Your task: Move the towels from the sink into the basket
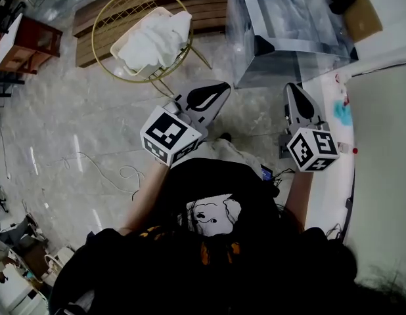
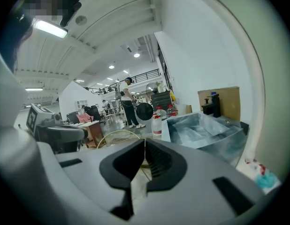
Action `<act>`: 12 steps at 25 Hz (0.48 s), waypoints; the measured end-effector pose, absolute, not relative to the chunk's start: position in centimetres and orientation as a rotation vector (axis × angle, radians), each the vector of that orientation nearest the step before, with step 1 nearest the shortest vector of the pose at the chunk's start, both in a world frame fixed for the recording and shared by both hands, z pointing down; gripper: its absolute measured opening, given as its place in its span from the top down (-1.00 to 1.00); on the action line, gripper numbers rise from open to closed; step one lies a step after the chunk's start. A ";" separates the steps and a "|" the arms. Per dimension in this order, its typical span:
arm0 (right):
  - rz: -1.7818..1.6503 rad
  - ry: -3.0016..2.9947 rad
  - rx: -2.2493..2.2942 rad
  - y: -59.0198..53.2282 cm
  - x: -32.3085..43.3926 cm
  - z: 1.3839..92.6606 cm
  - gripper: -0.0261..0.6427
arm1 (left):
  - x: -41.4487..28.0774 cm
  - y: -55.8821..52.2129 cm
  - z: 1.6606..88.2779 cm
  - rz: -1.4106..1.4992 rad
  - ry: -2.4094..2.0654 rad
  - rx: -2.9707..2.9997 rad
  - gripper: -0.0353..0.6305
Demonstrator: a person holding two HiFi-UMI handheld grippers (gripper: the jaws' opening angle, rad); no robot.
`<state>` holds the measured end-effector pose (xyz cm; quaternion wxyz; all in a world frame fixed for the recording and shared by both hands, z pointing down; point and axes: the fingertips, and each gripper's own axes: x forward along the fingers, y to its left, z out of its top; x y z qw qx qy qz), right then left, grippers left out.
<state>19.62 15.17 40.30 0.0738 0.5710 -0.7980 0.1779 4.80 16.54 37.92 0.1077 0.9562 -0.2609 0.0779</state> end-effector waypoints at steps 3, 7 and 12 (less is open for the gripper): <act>0.499 -2.401 1.724 16.0 20.3 39.9 0.89 | 5.6 17.4 37.9 0.243 -0.764 2.820 0.88; 0.490 -2.400 1.741 16.8 20.8 39.9 0.89 | 6.2 18.0 38.0 0.270 -0.759 2.826 0.88; 0.490 -2.394 1.745 17.5 21.6 39.8 0.89 | 6.7 18.6 38.1 0.275 -0.755 2.826 0.88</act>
